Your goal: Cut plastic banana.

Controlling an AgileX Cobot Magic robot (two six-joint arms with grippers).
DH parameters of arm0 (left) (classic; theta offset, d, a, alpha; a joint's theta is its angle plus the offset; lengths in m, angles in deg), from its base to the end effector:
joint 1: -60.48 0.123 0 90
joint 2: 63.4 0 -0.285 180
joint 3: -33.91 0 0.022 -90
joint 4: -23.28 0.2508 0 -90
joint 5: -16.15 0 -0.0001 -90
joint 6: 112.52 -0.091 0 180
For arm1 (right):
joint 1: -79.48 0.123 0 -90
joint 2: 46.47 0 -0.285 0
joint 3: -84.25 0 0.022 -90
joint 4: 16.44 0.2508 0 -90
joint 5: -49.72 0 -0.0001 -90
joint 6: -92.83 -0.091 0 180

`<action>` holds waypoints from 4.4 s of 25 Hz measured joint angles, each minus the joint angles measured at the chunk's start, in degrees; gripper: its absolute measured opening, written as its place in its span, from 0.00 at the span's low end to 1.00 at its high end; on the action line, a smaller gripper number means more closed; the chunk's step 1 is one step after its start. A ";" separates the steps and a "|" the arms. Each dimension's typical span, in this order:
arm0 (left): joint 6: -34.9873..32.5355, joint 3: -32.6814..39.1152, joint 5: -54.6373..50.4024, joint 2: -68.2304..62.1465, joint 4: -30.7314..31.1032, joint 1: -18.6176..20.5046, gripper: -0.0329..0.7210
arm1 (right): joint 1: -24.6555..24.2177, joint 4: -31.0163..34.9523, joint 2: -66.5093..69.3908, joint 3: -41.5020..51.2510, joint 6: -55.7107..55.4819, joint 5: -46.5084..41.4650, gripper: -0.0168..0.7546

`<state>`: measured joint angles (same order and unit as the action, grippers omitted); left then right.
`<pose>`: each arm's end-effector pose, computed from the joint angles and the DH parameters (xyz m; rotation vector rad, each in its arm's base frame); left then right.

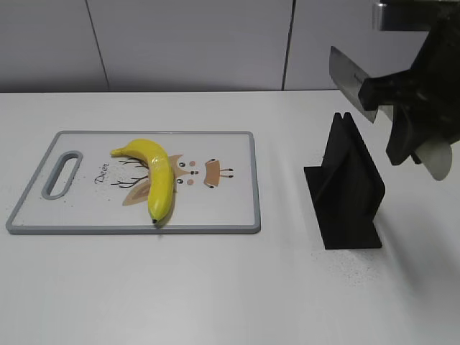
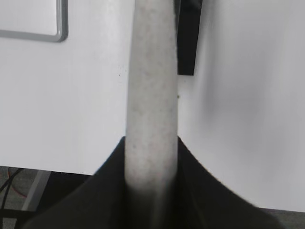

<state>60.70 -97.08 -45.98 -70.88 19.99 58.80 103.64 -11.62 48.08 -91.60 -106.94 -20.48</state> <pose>-0.0060 -0.0044 0.2733 0.1560 2.0631 -0.0143 0.2629 0.1258 0.3019 -0.0833 2.9833 0.2219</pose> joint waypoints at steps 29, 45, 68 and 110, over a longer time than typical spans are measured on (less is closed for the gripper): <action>-9.71 -4.63 7.55 -9.48 -7.27 0.00 0.83 | 0.10 4.81 5.11 -12.81 71.65 -0.05 0.23; -45.72 -34.48 -3.72 -57.54 -19.02 -7.51 0.82 | 4.49 10.45 17.12 -18.59 78.65 0.07 0.23; -55.29 -51.35 -7.55 -90.27 -7.88 -19.47 0.82 | 9.66 10.16 26.42 -31.69 85.63 0.20 0.23; -55.97 -51.68 1.74 -100.92 -3.06 -19.32 0.05 | 7.96 9.58 34.65 -37.83 85.94 0.75 0.23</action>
<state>4.73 -148.76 -44.24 -171.80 16.93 39.48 111.60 -2.04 82.72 -129.43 -20.99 -19.73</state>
